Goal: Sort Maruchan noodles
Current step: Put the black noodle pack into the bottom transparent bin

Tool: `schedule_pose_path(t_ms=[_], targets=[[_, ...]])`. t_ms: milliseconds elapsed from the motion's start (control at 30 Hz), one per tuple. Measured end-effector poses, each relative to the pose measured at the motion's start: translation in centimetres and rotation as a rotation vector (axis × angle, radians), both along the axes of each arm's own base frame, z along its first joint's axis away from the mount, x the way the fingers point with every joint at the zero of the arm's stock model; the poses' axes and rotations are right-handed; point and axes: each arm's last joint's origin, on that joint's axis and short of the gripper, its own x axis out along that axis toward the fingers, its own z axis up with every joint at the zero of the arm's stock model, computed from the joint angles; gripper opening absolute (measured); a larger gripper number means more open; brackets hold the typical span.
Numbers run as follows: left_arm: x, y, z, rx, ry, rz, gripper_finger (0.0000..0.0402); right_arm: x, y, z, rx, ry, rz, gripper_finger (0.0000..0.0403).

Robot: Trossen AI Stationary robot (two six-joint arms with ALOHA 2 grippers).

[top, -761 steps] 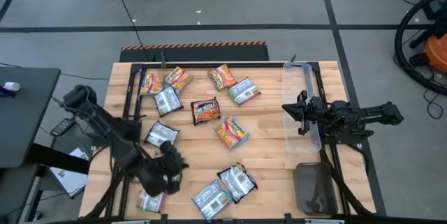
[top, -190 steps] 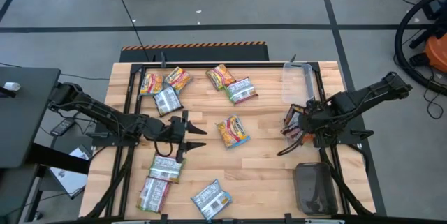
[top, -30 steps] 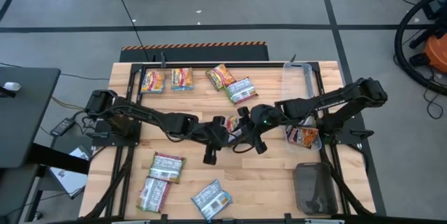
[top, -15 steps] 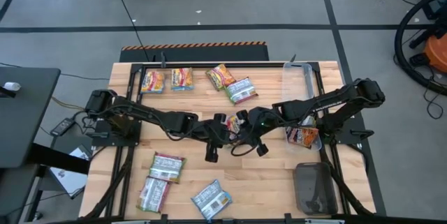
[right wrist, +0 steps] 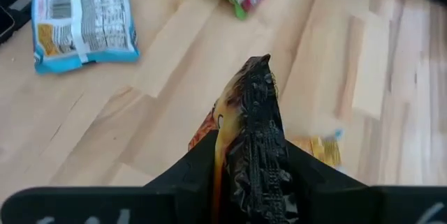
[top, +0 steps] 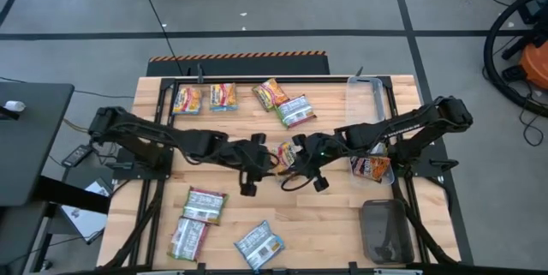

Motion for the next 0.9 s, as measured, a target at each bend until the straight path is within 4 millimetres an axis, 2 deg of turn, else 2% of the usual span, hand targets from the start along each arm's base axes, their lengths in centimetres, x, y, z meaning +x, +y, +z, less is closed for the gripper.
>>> schedule_pose_path(t_ms=[67, 133, 267, 433, 633, 767, 900], targets=[[-1.3, 0.0, 0.9, -0.029, 0.028, 0.020, 0.0157, -0.9, 0.3, 0.4, 0.017, 0.043, -0.044, 0.0106], [-2.5, -0.2, 1.6, -0.065, 0.048, 0.041, 0.0171, -2.7, 0.6, 1.0, 0.049, 0.123, -0.075, 0.0106], [-3.7, -1.2, 1.0, -0.085, 0.045, 0.055, 0.0177, -7.0, 1.7, 3.0, 0.139, 0.245, -0.187, 0.0106], [-3.5, -2.2, -0.2, -0.083, -0.020, 0.039, 0.0173, -12.8, 2.6, 5.0, 0.157, 0.218, -0.361, 0.0105], [-2.8, -2.4, -0.8, -0.075, -0.136, 0.020, 0.0172, -18.2, 2.0, 6.0, 0.161, 0.181, -0.588, 0.0105], [-2.9, -2.4, -1.0, -0.086, -0.137, 0.021, 0.0172, -20.2, 1.6, 5.6, 0.105, 0.198, -0.695, 0.0105], [-2.9, -2.4, -1.0, -0.108, -0.136, 0.035, 0.0172, -20.2, 2.4, 4.9, 0.136, 0.168, -0.677, 0.0105]])
